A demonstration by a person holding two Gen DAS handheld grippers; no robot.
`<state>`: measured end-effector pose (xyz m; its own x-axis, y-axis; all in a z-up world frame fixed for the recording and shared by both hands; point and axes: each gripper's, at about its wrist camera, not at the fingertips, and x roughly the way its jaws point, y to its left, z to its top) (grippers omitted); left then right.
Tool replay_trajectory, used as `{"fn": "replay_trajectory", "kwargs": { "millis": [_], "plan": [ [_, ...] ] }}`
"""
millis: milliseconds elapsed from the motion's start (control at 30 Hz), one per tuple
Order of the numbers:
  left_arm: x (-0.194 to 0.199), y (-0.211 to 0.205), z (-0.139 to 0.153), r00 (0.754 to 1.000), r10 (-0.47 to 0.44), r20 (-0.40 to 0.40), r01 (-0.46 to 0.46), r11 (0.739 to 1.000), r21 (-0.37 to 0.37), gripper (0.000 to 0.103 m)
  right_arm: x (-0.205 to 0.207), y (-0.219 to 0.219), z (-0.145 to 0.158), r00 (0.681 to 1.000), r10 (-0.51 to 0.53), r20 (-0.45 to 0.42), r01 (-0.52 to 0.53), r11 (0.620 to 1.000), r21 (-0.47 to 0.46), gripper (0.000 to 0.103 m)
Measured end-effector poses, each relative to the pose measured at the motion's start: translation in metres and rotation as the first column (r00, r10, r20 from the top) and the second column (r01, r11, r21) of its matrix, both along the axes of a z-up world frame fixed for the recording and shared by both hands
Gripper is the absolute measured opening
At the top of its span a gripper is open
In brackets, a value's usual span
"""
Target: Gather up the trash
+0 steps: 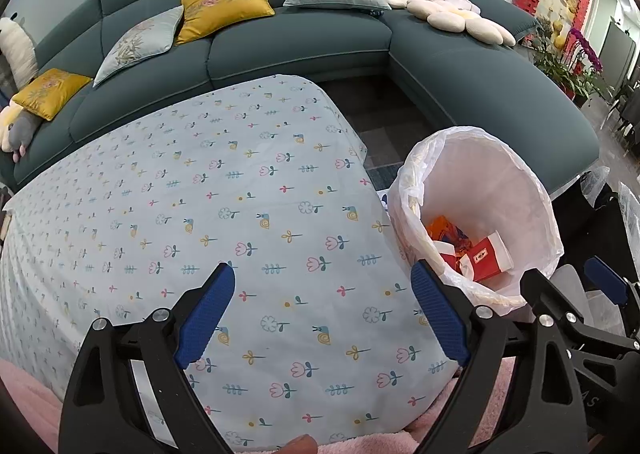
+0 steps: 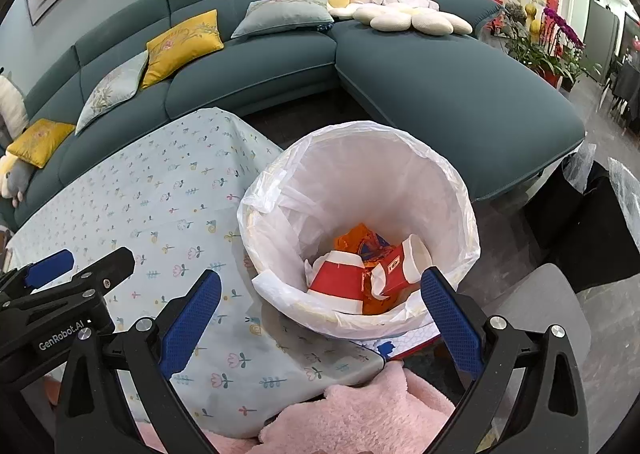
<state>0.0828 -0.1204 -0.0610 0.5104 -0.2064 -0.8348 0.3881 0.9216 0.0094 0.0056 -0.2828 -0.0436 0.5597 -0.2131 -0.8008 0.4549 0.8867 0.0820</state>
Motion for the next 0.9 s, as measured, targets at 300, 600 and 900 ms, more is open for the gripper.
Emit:
{"fn": "replay_trajectory", "kwargs": {
  "millis": [300,600,900],
  "plan": [
    [-0.002,-0.002,0.0,1.0,0.001,-0.004,-0.001,1.0,-0.005,0.087,0.001,0.001,0.002,1.0,0.013,-0.012,-0.013,0.999,-0.037,0.096],
    [-0.002,-0.003,0.001,1.0,0.022,0.007,-0.022,1.0,0.007,0.087,-0.002,-0.004,0.001,1.0,0.005,-0.019,-0.006,0.999,-0.05,0.096],
    [-0.004,-0.008,-0.001,1.0,0.011,0.001,-0.011,1.0,0.015,0.086,-0.005,-0.01,-0.001,0.999,0.011,-0.039,-0.013,0.998,-0.067,0.096]
  ]
}}
